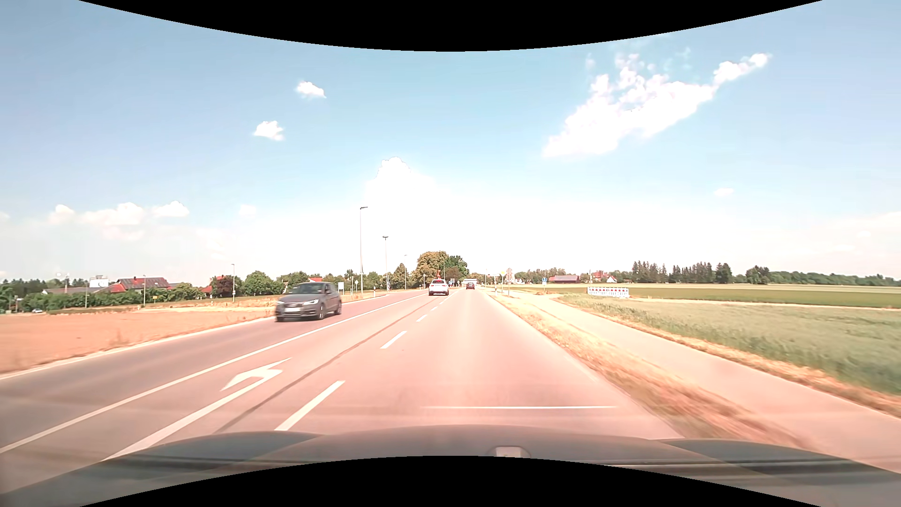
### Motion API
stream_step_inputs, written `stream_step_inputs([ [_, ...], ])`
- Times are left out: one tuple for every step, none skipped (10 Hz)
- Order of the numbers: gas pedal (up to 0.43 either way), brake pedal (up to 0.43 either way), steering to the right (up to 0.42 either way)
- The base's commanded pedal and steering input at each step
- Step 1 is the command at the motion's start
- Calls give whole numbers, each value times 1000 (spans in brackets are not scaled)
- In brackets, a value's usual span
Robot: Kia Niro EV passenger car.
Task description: Follow the waypoints while adhering to traffic rules and regulations
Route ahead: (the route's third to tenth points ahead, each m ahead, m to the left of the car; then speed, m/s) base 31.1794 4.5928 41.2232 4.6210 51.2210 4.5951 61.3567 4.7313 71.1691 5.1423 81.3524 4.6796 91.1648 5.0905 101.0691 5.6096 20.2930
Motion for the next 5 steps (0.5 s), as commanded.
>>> stream_step_inputs([
  [177, 0, 0],
  [169, 0, 0],
  [157, 0, 0],
  [157, 0, 0],
  [157, 0, 0],
])
